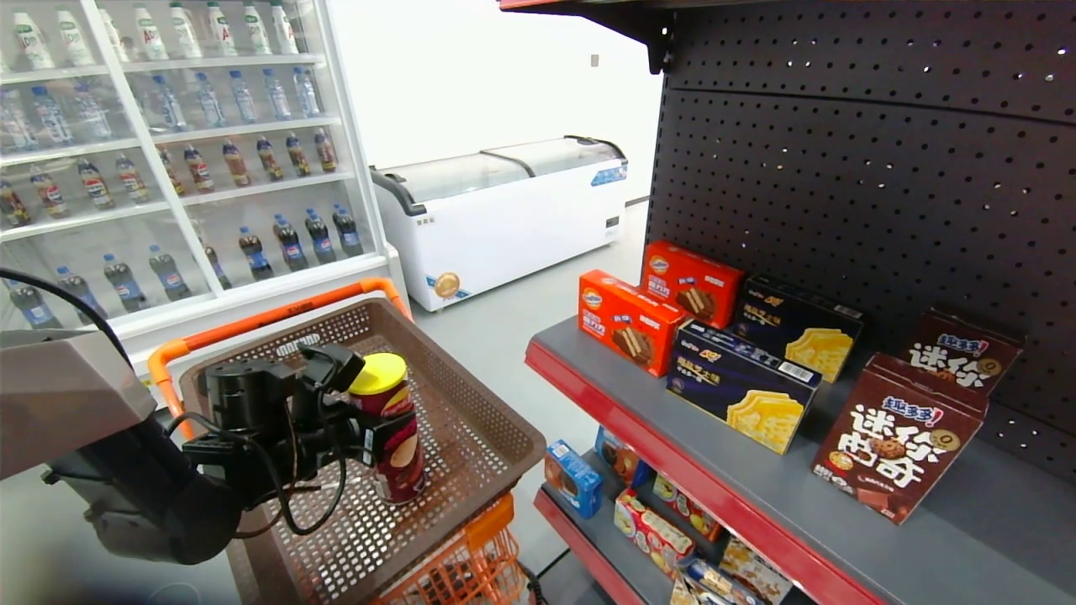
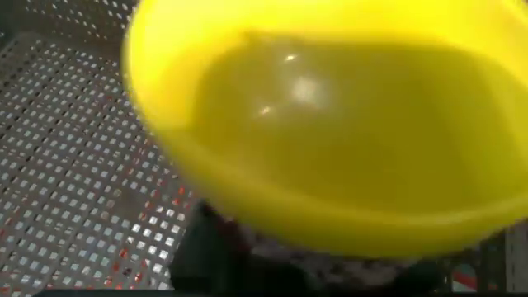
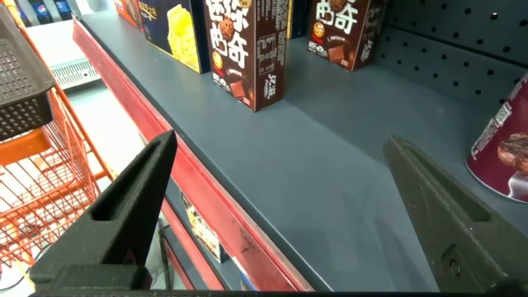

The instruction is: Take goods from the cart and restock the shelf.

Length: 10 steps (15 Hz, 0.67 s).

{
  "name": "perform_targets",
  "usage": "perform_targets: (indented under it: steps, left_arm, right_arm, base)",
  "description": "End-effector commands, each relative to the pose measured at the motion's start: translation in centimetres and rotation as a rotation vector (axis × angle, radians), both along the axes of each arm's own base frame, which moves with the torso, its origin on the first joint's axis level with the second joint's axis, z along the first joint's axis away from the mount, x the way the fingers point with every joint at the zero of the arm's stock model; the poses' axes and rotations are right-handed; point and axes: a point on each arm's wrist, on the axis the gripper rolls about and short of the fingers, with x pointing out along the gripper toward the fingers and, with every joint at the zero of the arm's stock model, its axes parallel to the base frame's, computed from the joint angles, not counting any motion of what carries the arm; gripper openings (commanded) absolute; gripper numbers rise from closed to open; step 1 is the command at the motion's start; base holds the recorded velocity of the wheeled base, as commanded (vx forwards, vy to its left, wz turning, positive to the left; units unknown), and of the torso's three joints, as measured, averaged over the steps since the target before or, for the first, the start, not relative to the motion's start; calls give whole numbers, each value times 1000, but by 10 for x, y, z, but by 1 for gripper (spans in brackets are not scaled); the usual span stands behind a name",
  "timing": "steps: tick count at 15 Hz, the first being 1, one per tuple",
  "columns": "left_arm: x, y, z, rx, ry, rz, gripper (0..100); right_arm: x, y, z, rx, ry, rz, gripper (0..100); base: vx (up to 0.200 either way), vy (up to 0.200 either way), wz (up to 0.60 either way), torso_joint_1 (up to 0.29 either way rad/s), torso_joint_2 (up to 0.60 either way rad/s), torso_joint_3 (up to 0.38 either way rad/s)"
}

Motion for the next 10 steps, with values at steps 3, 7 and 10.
perform_targets:
  steps: [3, 7, 10]
  left_arm:
    - [2, -9, 5, 20, -31, 10, 0]
    - [-12, -22, 42, -15, -217, 38, 0]
    - [-33, -20, 48, -8, -178, 27, 0]
  right_arm:
    - [0, 0, 0, 0, 1, 0, 100]
    - [0, 0, 0, 0, 1, 0, 100]
    - [0, 0, 0, 0, 1, 0, 100]
  base:
    - [0, 0, 0, 0, 0, 0]
    - [0, 0, 0, 0, 0, 0]
    - [0, 0, 0, 0, 0, 0]
